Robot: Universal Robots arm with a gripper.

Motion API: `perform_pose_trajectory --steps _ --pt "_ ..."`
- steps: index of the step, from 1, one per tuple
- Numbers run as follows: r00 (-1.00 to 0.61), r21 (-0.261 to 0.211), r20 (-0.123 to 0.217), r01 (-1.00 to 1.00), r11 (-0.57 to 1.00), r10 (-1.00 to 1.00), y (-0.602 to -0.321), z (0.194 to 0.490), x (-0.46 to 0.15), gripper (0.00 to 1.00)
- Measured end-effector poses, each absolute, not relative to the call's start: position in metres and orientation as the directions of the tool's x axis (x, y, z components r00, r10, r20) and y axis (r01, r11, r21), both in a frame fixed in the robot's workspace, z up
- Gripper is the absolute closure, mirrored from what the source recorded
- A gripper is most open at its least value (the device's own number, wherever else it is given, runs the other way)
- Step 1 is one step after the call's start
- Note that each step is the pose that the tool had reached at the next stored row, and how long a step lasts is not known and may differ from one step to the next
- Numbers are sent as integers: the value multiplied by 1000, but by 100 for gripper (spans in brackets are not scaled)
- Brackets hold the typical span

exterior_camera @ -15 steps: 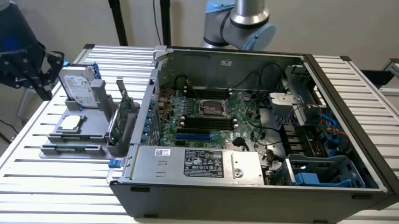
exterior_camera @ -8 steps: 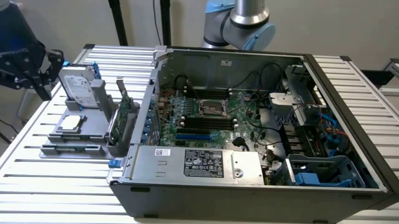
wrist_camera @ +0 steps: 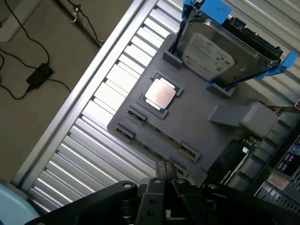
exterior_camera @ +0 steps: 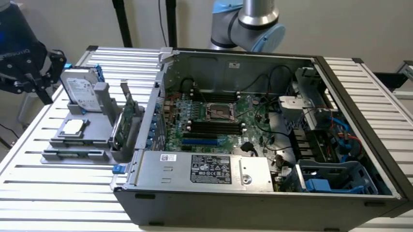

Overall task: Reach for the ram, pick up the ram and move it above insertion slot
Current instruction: 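Pick up the ram and move it above insertion slot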

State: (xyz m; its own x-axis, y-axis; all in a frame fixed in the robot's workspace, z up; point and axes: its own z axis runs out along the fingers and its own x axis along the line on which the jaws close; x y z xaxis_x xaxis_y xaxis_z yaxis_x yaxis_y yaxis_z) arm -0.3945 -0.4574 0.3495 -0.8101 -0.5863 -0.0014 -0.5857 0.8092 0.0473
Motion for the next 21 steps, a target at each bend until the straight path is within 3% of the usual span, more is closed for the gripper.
perform_pose_trajectory --steps 21 --pt "-534 47 -1 -845 533 -846 -457 349 -394 89"
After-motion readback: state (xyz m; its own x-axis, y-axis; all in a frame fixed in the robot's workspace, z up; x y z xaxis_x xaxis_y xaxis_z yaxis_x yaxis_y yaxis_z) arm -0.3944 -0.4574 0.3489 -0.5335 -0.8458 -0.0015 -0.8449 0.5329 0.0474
